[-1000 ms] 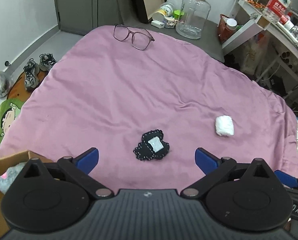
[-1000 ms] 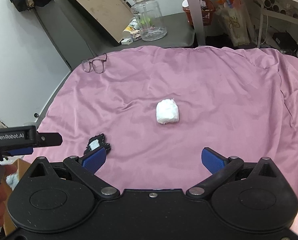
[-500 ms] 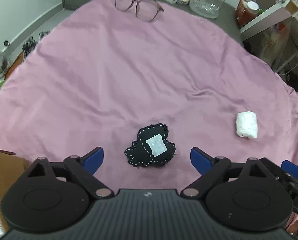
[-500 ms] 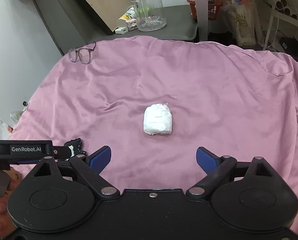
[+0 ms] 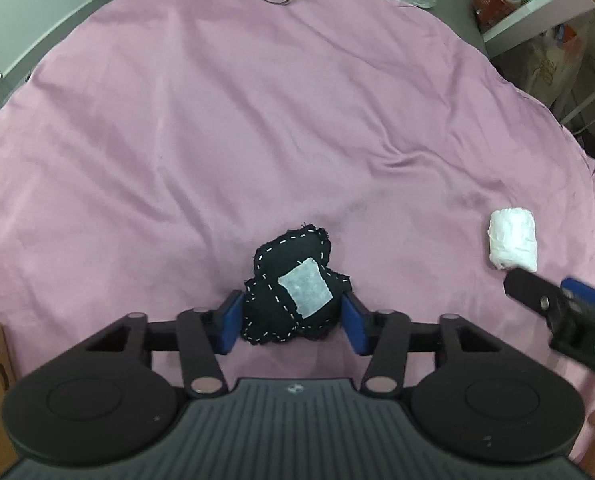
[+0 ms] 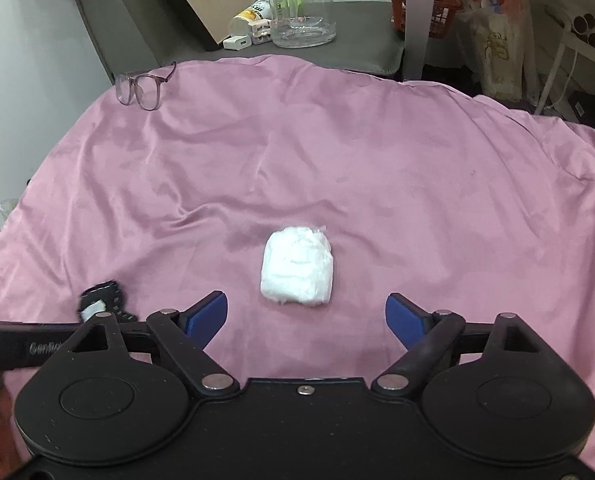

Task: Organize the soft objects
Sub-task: 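Grasp the black fabric patch with the left tool while the right tool grasps the white bundle, then carry the black patch and white bundle over the cardboard box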

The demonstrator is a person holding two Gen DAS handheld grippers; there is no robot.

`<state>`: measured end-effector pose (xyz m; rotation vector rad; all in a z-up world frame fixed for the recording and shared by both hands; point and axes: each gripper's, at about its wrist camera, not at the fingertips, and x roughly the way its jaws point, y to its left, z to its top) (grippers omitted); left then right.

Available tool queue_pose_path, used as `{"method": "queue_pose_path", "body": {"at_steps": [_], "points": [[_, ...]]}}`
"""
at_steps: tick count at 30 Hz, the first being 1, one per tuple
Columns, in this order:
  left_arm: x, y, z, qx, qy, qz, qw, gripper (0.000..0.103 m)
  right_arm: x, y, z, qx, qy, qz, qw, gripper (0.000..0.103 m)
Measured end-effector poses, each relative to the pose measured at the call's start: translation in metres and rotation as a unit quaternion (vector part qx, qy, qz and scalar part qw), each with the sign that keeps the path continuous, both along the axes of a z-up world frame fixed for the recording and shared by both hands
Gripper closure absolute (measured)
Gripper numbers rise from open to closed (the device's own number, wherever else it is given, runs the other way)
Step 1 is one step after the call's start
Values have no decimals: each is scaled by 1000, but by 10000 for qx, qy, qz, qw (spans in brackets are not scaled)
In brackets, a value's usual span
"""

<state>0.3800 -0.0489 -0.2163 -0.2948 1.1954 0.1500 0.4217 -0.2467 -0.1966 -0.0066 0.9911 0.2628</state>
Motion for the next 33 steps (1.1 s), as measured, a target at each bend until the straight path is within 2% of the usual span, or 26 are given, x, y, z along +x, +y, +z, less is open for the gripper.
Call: {"method": "queue_pose_path", "body": {"at_steps": [2, 4, 7, 9, 16, 25, 33], "points": [[-1, -3, 2, 72, -33, -100, 9999, 68, 6, 4, -2, -66, -42, 18, 10000, 18], [-2, -3, 5, 6, -52, -136, 9999, 70, 12, 10, -6, -198, -90, 17, 9998, 19], [-6, -2, 10, -64, -155, -200, 9997, 71, 20, 15, -10, -355, -148, -43, 9993, 34], [-9, -1, 15, -122, -204, -206, 9995, 71, 23, 15, -12, -415, -127, -54, 9990, 61], [-17, 2, 36, -205, -392, -306, 9985, 72, 6, 13, 1, -425, -113, -113, 9990, 61], [-45, 4, 70, -332, -611, -504, 9963, 72, -43, 11, 35, -288, -200, -218, 9991, 61], [-80, -4, 96, -427, -693, -925, 9924, 72, -90, 12, 67, -97, -314, -293, 9990, 61]]}}
